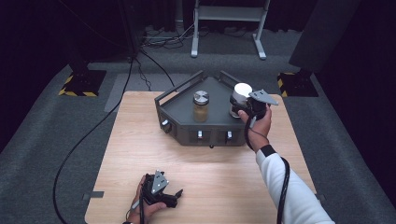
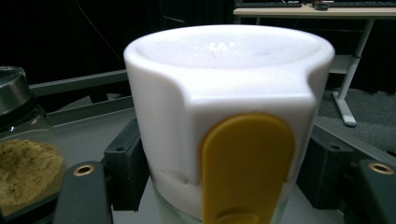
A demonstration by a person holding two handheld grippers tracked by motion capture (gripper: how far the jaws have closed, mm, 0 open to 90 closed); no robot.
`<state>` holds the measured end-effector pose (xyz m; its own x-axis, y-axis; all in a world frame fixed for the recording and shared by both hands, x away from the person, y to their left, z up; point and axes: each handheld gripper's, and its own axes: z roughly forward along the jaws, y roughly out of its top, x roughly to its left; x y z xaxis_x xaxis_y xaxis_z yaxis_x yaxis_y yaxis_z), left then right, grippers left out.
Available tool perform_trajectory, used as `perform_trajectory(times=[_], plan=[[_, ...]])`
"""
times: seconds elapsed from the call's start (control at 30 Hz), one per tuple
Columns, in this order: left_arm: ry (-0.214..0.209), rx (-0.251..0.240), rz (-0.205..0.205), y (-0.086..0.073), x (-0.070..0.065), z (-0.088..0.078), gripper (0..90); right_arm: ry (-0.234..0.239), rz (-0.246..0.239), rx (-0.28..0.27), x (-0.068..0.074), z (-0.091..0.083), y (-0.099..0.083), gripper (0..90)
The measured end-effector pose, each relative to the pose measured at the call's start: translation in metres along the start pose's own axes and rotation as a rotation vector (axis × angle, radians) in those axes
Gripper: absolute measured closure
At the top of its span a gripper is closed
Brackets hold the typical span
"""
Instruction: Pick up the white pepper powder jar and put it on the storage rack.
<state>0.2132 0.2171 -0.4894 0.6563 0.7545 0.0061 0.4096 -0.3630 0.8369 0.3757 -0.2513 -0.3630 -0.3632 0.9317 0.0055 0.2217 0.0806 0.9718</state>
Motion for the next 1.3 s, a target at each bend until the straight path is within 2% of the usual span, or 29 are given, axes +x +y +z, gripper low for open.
perform_trajectory(times=[0.37, 0.53, 0.63, 0.73, 0.83, 1.03, 1.3], plan=[[-0.003, 0.0, 0.001, 0.0, 0.0, 0.0, 0.6, -0.015, -0.035, 0.016, 0.003, 0.002, 0.002, 29.2], [-0.004, 0.001, 0.001, 0.0, 0.0, 0.0, 0.5, -0.009, -0.034, 0.02, 0.001, 0.002, 0.0, 23.2], [-0.004, 0.001, 0.0, 0.0, 0.0, 0.0, 0.5, -0.006, -0.053, 0.027, 0.0, 0.002, 0.001, 19.8], [-0.004, 0.0, 0.001, 0.0, 0.001, 0.0, 0.5, 0.003, -0.045, 0.03, -0.003, 0.001, 0.0, 16.0], [-0.005, 0.0, 0.001, 0.0, 0.001, 0.0, 0.5, 0.01, -0.088, 0.054, -0.003, 0.0, 0.002, 11.0], [-0.005, 0.001, 0.0, 0.0, 0.001, 0.0, 0.5, 0.006, -0.133, 0.072, -0.006, -0.01, 0.008, 5.4], [-0.005, 0.001, 0.0, 0.0, 0.001, 0.0, 0.4, 0.078, -0.151, 0.072, -0.02, -0.031, 0.016, 2.7]])
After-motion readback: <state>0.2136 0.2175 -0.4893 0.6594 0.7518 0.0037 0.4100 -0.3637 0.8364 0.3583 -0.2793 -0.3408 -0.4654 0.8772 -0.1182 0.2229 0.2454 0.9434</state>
